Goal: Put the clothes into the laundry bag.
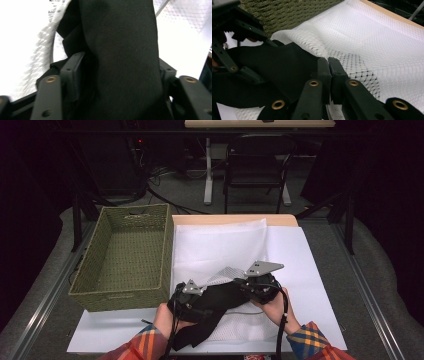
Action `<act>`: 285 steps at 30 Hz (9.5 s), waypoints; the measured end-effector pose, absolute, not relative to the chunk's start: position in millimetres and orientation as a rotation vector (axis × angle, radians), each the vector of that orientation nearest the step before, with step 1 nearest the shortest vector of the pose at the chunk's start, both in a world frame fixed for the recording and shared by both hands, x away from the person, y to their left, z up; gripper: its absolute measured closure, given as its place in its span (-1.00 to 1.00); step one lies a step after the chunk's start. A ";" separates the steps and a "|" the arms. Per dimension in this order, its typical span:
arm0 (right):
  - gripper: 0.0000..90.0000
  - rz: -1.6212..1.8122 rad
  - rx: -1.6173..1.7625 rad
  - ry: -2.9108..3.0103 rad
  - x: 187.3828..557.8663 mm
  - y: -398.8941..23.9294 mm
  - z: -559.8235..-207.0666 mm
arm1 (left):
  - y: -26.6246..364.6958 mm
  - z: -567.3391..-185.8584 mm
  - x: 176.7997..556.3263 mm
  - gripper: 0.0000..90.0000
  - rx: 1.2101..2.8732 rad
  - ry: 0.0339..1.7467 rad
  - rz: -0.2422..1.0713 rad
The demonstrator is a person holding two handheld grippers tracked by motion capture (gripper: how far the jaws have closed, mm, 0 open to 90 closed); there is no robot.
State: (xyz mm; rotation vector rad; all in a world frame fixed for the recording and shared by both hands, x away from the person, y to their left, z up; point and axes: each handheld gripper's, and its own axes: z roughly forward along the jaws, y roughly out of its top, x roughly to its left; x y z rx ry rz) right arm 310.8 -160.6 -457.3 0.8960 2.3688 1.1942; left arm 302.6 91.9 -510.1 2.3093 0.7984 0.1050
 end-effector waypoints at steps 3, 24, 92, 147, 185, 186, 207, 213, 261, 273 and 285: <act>0.97 1.194 0.896 2.368 310.4 -161.1 -457.2 | 95.3 -509.9 298.8 -0.44 2.321 0.787 0.101; 0.97 1.186 0.908 2.364 311.3 -162.8 -458.4 | 110.0 -520.4 285.4 -0.66 2.433 0.705 0.076; 0.97 1.170 0.908 2.377 313.6 -156.2 -460.5 | 73.4 -513.8 296.0 0.25 2.274 0.815 0.076; 0.97 1.172 0.910 2.390 312.0 -157.4 -462.6 | 85.1 -529.2 281.9 0.47 2.310 0.760 -0.005; 0.97 1.179 0.896 2.397 310.0 -153.2 -463.1 | 58.2 -509.7 305.9 0.70 2.208 0.739 0.007; 0.97 1.180 0.896 2.398 310.0 -153.4 -463.1 | 57.9 -509.7 306.5 0.69 2.205 0.742 0.007; 0.97 1.208 0.917 2.372 310.2 -158.2 -457.3 | 39.4 -517.1 320.8 0.69 2.175 0.778 0.102; 0.97 1.198 0.923 2.383 310.6 -158.9 -459.4 | 37.5 -530.2 328.3 0.61 2.201 0.795 0.087; 0.97 1.245 0.929 2.368 311.3 -159.4 -455.7 | 37.0 -534.7 344.6 0.77 2.152 0.893 0.187; 0.97 1.268 0.949 2.372 312.9 -160.1 -456.1 | 39.4 -538.4 359.1 0.76 2.116 0.955 0.288; 0.97 1.256 0.957 2.378 313.9 -162.5 -458.3 | 39.9 -539.4 354.1 -0.11 2.207 0.906 0.169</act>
